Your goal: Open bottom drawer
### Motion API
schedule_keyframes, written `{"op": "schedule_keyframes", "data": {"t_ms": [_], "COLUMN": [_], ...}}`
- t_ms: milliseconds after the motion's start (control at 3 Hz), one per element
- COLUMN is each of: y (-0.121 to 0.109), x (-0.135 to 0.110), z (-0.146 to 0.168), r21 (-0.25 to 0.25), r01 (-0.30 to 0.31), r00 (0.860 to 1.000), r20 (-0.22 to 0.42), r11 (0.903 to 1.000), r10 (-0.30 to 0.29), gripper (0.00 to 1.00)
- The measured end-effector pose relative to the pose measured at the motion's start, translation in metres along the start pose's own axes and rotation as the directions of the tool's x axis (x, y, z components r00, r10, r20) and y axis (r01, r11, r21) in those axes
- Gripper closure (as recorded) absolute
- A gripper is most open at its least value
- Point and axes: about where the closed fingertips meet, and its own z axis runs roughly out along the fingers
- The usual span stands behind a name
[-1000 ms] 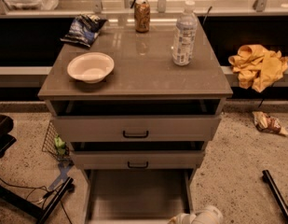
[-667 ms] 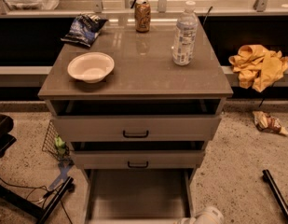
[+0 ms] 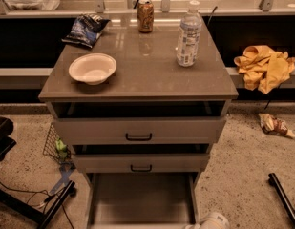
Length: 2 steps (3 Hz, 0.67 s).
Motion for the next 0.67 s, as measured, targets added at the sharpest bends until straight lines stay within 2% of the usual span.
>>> {"op": "schedule_keyframes", "data": {"t_ms": [667], "y": [0.0026], "x": [-0.0006], "z": [0.0021], "r21": [-0.005], "r01": [0.000], "r00": [1.000], "r20": [0.002], "r11": [1.0000], "r10": [0.000], "gripper": [0.14]}}
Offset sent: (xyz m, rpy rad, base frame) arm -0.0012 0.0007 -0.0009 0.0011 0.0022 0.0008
